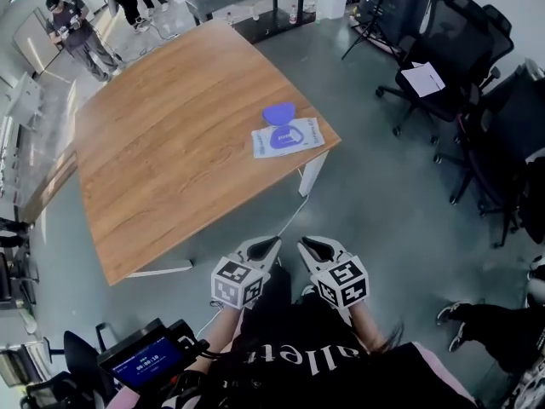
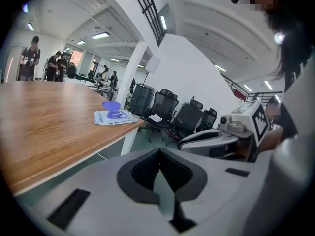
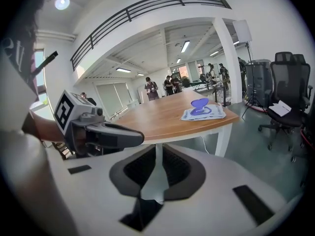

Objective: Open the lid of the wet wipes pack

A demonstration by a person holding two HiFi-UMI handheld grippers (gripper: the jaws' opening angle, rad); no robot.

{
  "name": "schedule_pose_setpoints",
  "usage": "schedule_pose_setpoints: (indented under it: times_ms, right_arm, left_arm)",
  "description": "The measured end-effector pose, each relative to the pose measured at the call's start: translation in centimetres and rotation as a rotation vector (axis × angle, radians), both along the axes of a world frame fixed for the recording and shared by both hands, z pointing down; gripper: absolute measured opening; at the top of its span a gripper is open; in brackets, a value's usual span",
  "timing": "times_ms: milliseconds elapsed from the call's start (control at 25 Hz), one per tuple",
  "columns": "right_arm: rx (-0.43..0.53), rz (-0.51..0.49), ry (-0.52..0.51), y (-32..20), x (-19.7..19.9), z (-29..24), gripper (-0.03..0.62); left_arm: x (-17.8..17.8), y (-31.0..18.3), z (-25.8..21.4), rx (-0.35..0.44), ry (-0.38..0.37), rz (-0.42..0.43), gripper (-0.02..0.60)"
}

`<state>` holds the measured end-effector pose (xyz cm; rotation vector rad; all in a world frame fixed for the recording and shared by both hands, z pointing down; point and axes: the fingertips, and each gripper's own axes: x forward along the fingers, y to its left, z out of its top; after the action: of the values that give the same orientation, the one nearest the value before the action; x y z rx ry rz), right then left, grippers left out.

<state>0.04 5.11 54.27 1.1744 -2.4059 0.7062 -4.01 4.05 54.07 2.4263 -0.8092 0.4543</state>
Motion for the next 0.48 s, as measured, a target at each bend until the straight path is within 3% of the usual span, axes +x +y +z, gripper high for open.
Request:
schedule_pose_setpoints:
  times_ms: [240, 480]
  right_arm:
    - [-0.003, -0.039, -0.020, 4.5, 1.5, -0.3, 0.046]
    - [0.023, -0.086, -0.043, 7.3, 1.9, -1.2, 0.046]
  left_arm:
    - [2.1, 5.2, -1.2, 0.007, 0.021, -0.037, 0.003]
    - [2.2, 8.6, -2.3, 0.044, 0.044, -0.127, 0.003]
